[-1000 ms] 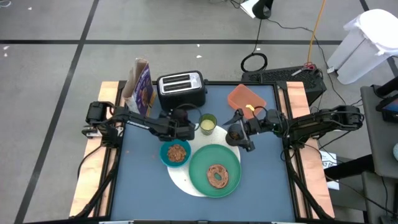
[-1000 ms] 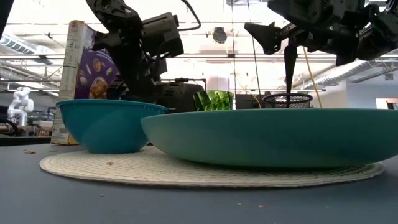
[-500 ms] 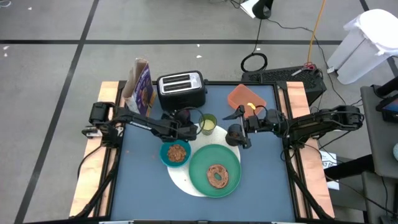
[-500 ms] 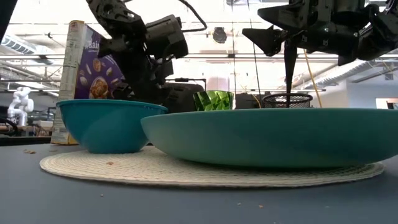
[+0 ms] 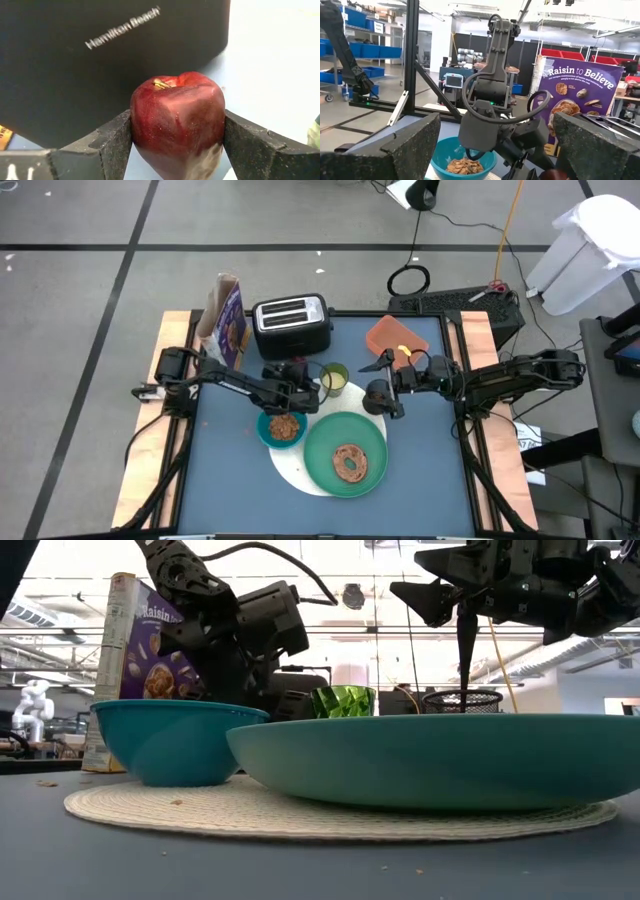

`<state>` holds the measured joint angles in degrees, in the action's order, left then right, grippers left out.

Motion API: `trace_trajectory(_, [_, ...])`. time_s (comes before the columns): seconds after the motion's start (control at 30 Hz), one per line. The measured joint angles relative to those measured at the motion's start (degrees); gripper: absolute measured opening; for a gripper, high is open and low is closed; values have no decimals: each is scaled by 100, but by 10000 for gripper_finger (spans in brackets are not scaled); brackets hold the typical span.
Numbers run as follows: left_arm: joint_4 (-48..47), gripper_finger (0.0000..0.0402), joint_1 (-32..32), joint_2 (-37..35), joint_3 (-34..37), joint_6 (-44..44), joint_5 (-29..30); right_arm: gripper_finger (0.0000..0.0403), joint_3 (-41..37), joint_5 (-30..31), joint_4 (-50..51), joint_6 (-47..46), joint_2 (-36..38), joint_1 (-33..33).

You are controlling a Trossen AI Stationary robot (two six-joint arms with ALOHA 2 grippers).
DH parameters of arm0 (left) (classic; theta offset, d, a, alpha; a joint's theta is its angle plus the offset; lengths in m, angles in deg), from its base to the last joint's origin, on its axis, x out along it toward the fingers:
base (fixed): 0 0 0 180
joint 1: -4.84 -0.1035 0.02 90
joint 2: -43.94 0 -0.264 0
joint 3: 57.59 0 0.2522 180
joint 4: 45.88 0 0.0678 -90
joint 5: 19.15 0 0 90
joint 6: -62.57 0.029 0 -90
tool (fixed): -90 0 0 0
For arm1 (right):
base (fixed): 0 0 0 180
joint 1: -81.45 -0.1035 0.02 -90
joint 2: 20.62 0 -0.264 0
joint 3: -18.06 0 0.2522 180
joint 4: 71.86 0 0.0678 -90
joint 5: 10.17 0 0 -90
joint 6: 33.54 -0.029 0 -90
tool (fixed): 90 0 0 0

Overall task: Arrange a breakfast setting
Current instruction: Put the red apple on the white mat

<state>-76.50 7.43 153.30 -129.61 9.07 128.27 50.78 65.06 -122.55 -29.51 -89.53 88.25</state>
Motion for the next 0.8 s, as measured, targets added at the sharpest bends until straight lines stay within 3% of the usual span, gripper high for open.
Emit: trace_trajectory(0.8, [-118, 271, 0, -2, 0, 88, -539, 380, 0, -2, 0, 35, 0, 0])
